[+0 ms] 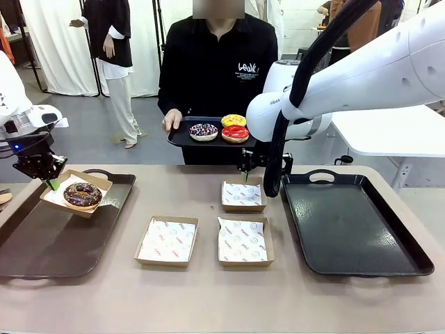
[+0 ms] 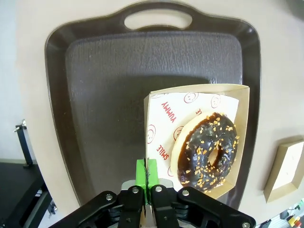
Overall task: Individually package the donuts and arrange them on the tray.
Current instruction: Place the picked Paper togo box on the Handle tray while simultaneously picking up another Paper togo box from the table with the other hand.
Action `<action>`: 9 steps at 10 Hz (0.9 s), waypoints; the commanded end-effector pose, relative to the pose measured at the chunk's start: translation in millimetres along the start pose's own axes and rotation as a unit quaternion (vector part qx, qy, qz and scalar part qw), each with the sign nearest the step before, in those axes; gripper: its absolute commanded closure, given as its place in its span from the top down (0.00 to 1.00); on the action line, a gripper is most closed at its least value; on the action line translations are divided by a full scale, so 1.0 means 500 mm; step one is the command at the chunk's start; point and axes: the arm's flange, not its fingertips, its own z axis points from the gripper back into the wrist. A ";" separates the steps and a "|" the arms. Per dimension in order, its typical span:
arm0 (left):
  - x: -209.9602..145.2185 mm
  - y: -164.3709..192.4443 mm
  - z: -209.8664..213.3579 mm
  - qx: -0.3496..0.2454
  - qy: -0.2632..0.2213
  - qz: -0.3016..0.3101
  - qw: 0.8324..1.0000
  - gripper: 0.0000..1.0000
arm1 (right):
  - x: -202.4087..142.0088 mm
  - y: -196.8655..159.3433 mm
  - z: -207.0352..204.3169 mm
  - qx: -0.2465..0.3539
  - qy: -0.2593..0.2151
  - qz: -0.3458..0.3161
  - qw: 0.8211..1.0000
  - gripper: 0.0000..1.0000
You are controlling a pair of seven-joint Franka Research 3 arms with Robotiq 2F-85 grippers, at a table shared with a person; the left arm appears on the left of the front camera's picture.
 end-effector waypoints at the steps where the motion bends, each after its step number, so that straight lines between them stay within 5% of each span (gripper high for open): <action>1: 0.014 0.026 0.002 -0.021 -0.024 0.004 0.999 0.01 | 0.028 0.002 -0.027 -0.011 -0.010 -0.006 1.000 1.00; 9: 0.054 0.089 -0.044 -0.023 0.005 0.006 1.000 0.01 | 0.052 -0.004 -0.093 -0.019 0.004 -0.015 1.000 1.00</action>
